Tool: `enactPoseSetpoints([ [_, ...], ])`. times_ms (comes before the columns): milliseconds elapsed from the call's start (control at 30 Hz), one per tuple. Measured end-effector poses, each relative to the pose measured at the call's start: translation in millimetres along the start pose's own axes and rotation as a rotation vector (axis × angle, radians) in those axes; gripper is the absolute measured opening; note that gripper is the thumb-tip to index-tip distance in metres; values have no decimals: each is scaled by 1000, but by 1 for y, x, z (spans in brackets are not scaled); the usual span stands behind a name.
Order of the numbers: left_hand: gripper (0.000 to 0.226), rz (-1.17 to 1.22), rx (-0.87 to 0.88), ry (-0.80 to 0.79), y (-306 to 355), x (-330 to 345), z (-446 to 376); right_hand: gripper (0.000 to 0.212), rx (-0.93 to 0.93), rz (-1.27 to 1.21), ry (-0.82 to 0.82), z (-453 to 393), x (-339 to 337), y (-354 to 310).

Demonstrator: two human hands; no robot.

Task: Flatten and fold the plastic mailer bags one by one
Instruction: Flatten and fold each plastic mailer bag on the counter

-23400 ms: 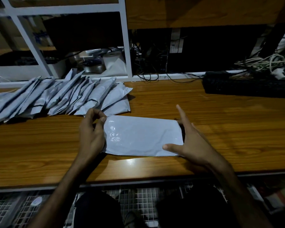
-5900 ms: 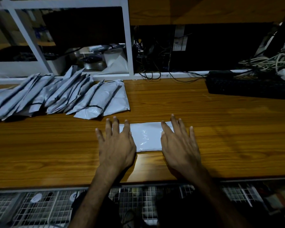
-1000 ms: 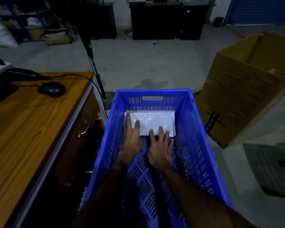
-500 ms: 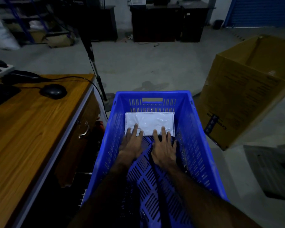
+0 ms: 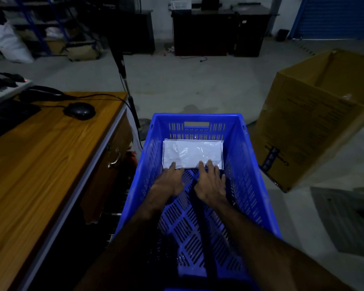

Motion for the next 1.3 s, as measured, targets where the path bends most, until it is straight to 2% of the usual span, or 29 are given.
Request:
enactPoseSetpoints([
  [100, 56, 36, 44, 16, 10, -7, 21, 78, 6, -78, 24, 16, -12, -2],
  [200, 47, 17, 102, 40, 21, -18, 61, 63, -13, -182, 182, 46, -42, -9],
  [300, 45, 16, 191, 215, 33, -47, 126, 53, -121, -295, 292, 85, -70, -28],
  [433, 43, 208, 334, 529, 36, -74, 246, 33, -449, -494, 377, 151, -99, -68],
  [567, 37, 363, 289, 807, -5, -63, 361, 21, -828, -559, 374, 229, -104, -126],
  [667, 35, 415, 105, 981, -47, -31, 451, 20, -1049, -541, 278, 281, -82, -181],
  [767, 35, 483, -139, 1127, -85, 20, 545, 20, -1262, -566, 82, 332, -42, -241],
  [933, 36, 463, -689, 1260, -118, 115, 684, 22, -1579, -556, -194, 421, 33, -335],
  [1133, 37, 363, -1125, 1337, -127, 182, 792, 22, -1776, -535, -503, 504, 107, -430],
  [1300, 35, 329, -1352, 1276, -152, 199, 831, 26, -1902, -393, -538, 550, 152, -494],
])
Point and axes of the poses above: each hand's wrist, its own z-axis away from the middle knuckle, its own x-axis out of the palm, y = z × x, the point moved 10 cm from there along -z, towards the middle knuckle, and after that the axes turned 11 degrees about -y, right-handed, at the moved point
